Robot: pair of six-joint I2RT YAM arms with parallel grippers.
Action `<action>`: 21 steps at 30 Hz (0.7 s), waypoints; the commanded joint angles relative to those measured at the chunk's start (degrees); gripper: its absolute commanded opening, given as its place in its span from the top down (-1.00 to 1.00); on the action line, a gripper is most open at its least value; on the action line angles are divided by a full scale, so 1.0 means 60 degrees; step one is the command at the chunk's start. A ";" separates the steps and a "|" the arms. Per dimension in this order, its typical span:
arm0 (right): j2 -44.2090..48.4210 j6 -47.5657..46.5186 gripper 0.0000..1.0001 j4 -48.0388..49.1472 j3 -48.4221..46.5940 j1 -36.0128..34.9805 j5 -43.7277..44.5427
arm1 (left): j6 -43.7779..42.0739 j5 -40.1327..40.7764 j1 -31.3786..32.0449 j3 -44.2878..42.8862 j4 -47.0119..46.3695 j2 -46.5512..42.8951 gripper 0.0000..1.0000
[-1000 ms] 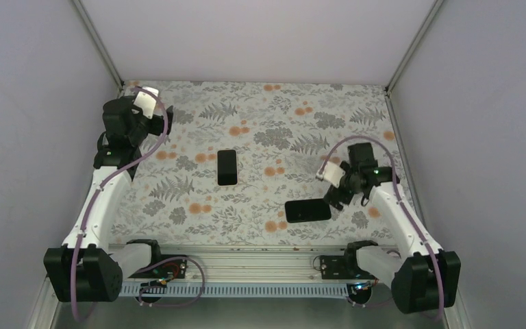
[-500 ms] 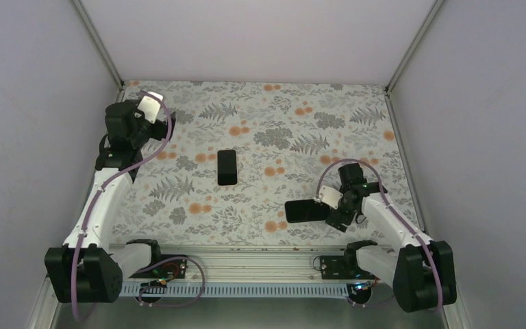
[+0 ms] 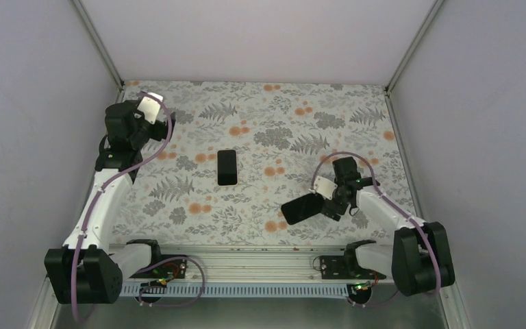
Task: Take the phone out of the phone case
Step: Adjust the phone at the center of the board.
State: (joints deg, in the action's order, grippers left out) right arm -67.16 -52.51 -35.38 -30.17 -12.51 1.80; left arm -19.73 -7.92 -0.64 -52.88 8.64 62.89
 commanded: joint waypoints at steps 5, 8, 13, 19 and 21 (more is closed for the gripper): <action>-0.1856 0.0588 -1.00 0.1674 -0.1205 -0.0624 -0.0085 | -0.0110 0.0177 -0.0069 0.0172 -0.0210 -0.0165 -1.00; -0.2971 0.0764 -1.00 0.1762 -0.1880 -0.1007 -0.0198 | -0.0111 0.0223 -0.0064 0.0182 -0.0220 -0.0223 -1.00; -0.4920 0.1333 -1.00 0.1674 -0.3345 -0.1994 -0.0391 | -0.0132 0.0395 -0.0083 0.0276 -0.0222 -0.0306 -1.00; -0.6197 0.1833 -1.00 0.1295 -0.4873 -0.3255 -0.0934 | -0.0264 0.0515 -0.0123 0.0481 -0.0312 -0.0619 -1.00; -0.6257 0.2036 -1.00 0.1481 -0.5010 -0.3477 -0.0767 | -0.0281 0.0488 -0.0128 0.0542 -0.0348 -0.0626 -1.00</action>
State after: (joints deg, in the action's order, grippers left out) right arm -101.41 -44.05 -25.54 -59.42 -29.85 -1.41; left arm -20.53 -5.58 -0.97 -50.59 8.25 60.29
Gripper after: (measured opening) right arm 0.997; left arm 0.997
